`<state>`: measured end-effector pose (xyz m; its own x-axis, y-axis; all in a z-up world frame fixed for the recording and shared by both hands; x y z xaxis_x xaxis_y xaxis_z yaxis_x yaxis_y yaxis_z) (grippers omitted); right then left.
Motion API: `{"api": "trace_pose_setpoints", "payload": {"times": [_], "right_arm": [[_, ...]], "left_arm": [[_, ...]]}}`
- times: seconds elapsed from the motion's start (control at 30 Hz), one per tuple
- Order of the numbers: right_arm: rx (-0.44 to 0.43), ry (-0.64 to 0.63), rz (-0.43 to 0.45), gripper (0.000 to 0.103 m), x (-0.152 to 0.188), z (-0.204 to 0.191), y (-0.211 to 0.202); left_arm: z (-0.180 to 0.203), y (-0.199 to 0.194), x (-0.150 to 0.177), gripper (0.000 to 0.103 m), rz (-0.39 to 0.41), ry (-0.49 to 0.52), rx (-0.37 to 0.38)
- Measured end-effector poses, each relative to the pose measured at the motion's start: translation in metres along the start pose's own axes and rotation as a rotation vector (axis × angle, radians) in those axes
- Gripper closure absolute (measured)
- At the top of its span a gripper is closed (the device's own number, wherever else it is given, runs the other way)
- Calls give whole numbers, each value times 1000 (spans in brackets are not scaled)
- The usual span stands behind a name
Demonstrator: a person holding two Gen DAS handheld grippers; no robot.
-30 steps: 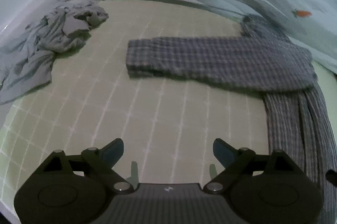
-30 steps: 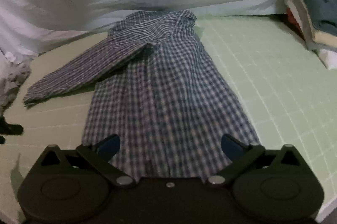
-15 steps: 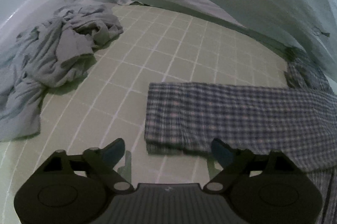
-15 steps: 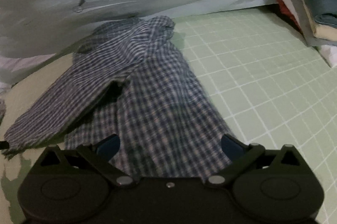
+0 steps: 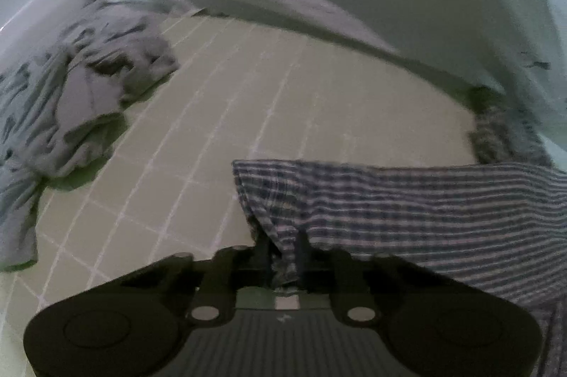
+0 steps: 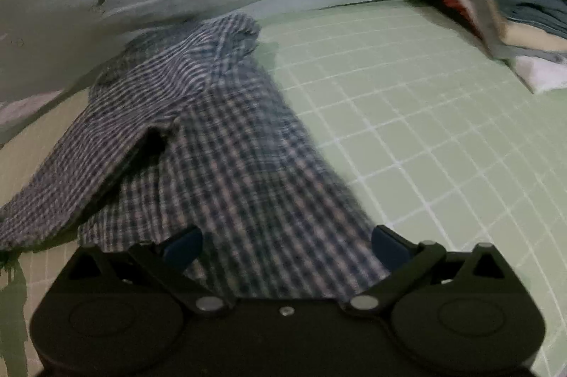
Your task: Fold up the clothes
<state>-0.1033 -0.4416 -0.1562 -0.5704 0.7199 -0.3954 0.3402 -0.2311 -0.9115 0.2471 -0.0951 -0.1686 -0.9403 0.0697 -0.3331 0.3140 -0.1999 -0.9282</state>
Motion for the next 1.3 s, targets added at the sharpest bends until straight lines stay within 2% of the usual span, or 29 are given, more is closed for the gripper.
{"api": "trace_pose_setpoints", "payload": {"times": [0.17, 0.3, 0.33, 0.4, 0.5, 0.6, 0.73, 0.8, 0.87, 0.9, 0.97, 1.03, 1.13, 1.3], "right_arm": [[-56, 74, 29, 0, 9, 21, -12], [-95, 84, 57, 0, 21, 37, -30], [-103, 84, 65, 0, 25, 42, -36], [-114, 84, 80, 0, 29, 52, -46], [-120, 92, 94, 0, 35, 75, -60], [-116, 91, 97, 0, 38, 101, -71], [-106, 79, 98, 0, 40, 132, -82], [-106, 71, 95, 0, 38, 143, -84], [-107, 56, 89, 0, 36, 152, -85], [-108, 40, 84, 0, 36, 151, -84], [-108, 6, 65, 0, 38, 147, -80], [-104, -29, 46, 0, 40, 143, -76], [-78, -77, 27, 0, 40, 135, -69], [-13, -107, 11, 0, 34, 123, -59]], "left_arm": [[35, -40, 9, 93, 104, 72, 90], [82, -76, 31, 94, 172, 157, 164], [96, -83, 40, 102, 177, 184, 188], [123, -97, 60, 102, 178, 243, 233], [162, -109, 100, 102, 154, 335, 264], [196, -108, 142, 102, 88, 398, 288], [231, -97, 192, 101, -18, 444, 279], [230, -94, 199, 96, -26, 412, 236], [226, -93, 203, 83, -25, 368, 184], [223, -92, 205, 71, -24, 346, 158], [214, -90, 206, 60, -24, 296, 106], [198, -87, 199, 41, -21, 243, 50], [182, -79, 184, 36, -23, 216, -13], [165, -58, 160, 35, -62, 190, -15]]}}
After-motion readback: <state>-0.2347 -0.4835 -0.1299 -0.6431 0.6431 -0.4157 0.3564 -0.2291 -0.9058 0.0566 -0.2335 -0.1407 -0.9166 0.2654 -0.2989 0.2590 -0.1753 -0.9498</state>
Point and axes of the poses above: each gripper's, at about its wrist camera, not at the fingertips, and y roughly the way its jaws point, z to its right, x to its underside, the point moved 2 cm from there along y, roughly the way its jaws point, and after that the axes turned 14 degrees about -z, right-handed, at the moved point
